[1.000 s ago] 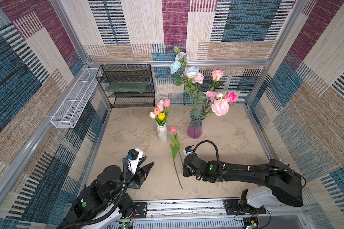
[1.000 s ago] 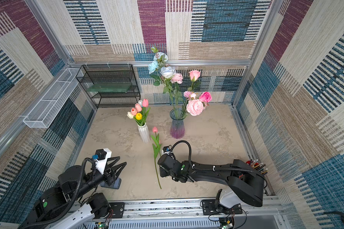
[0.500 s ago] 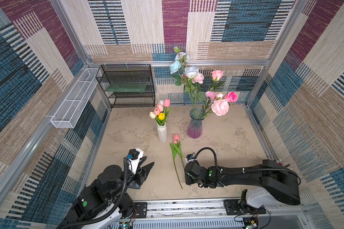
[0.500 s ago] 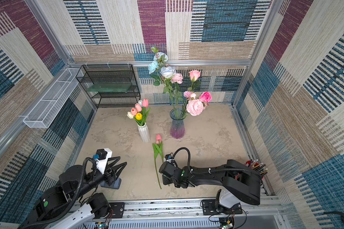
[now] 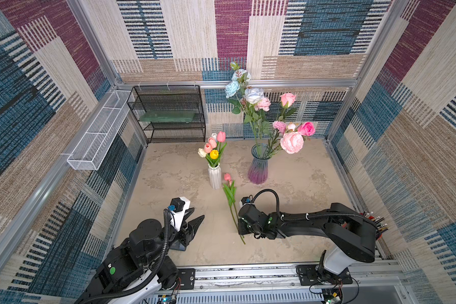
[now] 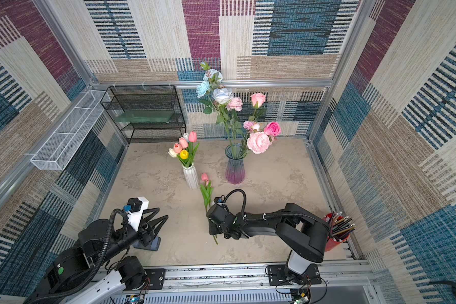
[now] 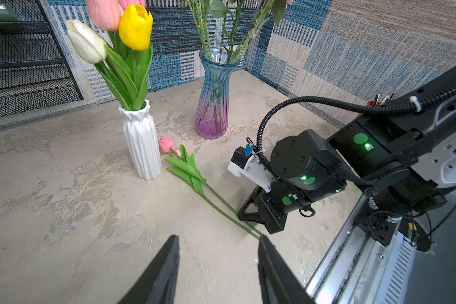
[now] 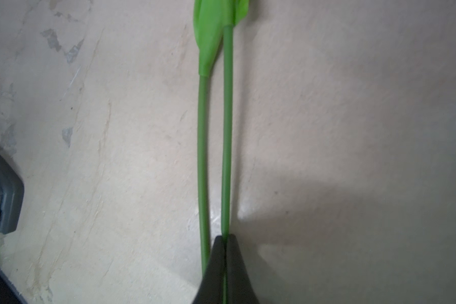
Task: Pick out pink flowers from the vase
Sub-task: Place the flower at the center of the board.
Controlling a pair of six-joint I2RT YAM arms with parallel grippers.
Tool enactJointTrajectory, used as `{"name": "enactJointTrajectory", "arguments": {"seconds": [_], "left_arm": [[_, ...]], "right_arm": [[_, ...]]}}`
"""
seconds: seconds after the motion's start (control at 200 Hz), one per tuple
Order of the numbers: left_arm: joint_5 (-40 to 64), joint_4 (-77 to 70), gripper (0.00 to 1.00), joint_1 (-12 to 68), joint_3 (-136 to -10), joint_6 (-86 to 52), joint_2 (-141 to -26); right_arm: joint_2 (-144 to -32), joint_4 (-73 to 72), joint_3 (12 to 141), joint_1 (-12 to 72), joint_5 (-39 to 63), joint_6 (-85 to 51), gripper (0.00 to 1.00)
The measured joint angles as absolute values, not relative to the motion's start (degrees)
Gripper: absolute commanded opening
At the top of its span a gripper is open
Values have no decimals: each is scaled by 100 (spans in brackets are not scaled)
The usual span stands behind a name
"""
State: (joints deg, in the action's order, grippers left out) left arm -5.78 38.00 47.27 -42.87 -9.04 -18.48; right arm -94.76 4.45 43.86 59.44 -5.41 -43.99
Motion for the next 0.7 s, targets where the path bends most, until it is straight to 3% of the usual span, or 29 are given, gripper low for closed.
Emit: {"name": "enactJointTrajectory", "arguments": {"seconds": [0.225,0.701], "left_arm": [[-580,3800,50,4727,-4287,-904,-1859],[-582,3800,50,4727,-4287,-902,-1870]], "right_arm": [[-9445,740,4558,5843,-454,-4147,0],[-8329,976,4412,5902,-808,-3795,0]]}}
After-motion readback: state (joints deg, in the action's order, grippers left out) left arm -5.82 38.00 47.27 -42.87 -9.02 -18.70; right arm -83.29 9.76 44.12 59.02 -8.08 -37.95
